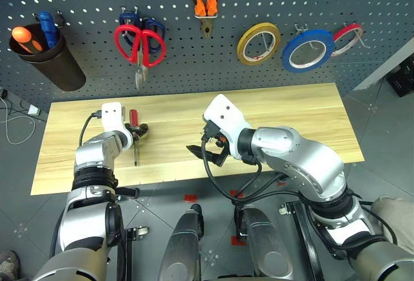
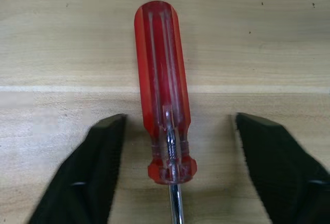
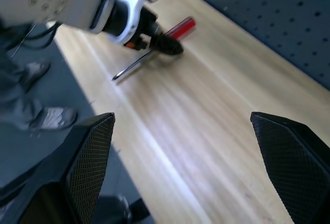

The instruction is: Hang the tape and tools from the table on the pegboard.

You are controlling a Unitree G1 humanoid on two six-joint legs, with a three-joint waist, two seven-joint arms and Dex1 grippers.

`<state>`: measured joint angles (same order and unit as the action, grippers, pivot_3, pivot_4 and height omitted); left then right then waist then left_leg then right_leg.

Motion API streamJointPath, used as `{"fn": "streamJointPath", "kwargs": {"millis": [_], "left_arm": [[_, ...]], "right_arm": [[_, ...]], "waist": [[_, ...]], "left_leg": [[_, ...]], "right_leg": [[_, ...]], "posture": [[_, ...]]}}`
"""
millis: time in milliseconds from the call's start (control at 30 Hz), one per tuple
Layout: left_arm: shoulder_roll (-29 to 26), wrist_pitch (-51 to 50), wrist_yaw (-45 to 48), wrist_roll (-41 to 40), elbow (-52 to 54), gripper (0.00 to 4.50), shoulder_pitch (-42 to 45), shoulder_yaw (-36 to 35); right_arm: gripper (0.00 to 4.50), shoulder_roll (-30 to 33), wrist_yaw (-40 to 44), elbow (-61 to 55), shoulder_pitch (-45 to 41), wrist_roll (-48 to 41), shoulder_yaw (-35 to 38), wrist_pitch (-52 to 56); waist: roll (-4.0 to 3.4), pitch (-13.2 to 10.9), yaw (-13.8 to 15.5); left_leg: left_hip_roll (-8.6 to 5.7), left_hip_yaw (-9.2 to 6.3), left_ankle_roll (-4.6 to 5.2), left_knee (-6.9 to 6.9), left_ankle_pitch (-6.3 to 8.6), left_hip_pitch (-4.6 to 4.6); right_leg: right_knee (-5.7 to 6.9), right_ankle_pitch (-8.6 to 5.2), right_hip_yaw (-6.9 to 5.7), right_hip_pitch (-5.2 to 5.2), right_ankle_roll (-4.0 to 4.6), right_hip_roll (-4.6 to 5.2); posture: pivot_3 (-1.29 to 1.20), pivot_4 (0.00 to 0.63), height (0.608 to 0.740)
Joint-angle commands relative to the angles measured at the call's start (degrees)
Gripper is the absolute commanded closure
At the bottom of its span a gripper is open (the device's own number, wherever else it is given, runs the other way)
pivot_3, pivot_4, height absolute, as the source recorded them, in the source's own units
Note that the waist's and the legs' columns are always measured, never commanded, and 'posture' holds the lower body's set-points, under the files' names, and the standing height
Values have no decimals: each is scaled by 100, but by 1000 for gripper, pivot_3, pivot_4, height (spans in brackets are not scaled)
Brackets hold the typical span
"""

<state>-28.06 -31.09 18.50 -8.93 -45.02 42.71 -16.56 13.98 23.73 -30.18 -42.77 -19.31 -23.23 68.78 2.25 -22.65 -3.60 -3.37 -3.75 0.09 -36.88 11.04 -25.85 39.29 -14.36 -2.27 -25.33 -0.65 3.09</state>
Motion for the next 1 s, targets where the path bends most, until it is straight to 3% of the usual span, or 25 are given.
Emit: {"fn": "streamJointPath", "kwargs": {"millis": [33,200,367,500,633,700,800,900,1000], "left_arm": [[-153,134,192,17,33,2271,-73,100],[-349,471,535,40,570,3687,-409,230],[-375,1232,399,192,2655,3699,-1737,231],[-78,2386,-296,856,5133,3699,-3454,229],[107,3076,-816,1688,6631,3699,-4302,398],[212,3057,-995,1843,6989,3699,-4281,372],[204,2531,-1211,1747,7302,3699,-3143,171],[-38,2163,-1273,1549,6915,3699,-1853,-100],[-193,2115,-1216,1457,6599,3699,-1358,-203]], "right_arm": [[0,19,178,-309,-82,-90,-42,-334],[0,122,296,-285,9,-71,-23,-569],[0,144,387,-362,166,-184,280,-833],[0,257,493,-569,413,-298,554,-1004],[0,423,503,-651,612,-336,691,-1113],[0,475,522,-634,642,-326,722,-1166],[0,480,489,-528,563,-299,843,-1254],[0,240,413,-439,312,-417,1027,-1243],[0,93,329,-346,160,-387,1099,-1220]], "waist": [[0,0,10],[1,1,9],[2,3,21],[10,15,50],[15,26,161],[13,33,214],[17,53,258],[41,72,287],[39,114,181]], "left_leg": [[0,0,0,-1,0,0],[-1,1,-6,0,-3,-1],[0,-1,-22,11,-12,-3],[0,1,-20,17,-7,-6],[-1,0,-16,23,-5,-6],[0,-3,1,23,5,-6],[0,-10,-1,12,-5,-6],[3,-26,-16,3,-34,-14],[0,-17,-14,4,-38,-9]], "right_leg": [[0,0,0,1,0,0],[-8,0,0,2,0,1],[-28,1,2,2,2,2],[-44,2,9,2,3,6],[-44,2,5,4,3,8],[-40,8,-1,3,14,7],[-38,12,-11,8,9,3],[-34,24,-33,9,-20,-7],[-31,37,-20,9,-5,-8]], "posture": [[-107,421,740],[-102,393,740],[-94,363,740],[-77,340,740],[-63,327,740],[-57,320,740],[-41,306,740],[-42,303,740],[-44,302,740]]}}
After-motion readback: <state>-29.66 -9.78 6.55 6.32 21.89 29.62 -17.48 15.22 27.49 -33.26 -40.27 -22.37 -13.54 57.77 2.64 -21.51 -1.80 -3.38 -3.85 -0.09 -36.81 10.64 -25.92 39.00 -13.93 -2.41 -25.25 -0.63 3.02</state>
